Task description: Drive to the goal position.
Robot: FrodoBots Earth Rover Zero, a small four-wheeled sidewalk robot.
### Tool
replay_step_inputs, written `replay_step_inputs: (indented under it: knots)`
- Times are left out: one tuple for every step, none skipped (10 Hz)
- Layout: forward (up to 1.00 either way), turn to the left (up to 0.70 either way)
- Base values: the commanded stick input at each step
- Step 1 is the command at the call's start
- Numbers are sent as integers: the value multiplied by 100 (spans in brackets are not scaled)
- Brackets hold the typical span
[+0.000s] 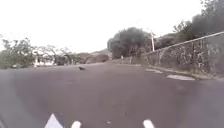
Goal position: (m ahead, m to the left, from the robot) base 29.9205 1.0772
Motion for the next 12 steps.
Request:
replay_step_inputs:
  knots:
    - [50,0]
    - [50,0]
    - [50,0]
    - [50,0]
    - [50,0]
    - [50,0]
    - [50,0]
    - [50,0]
    - [50,0]
    - [50,0]
    - [50,0]
    - [50,0]
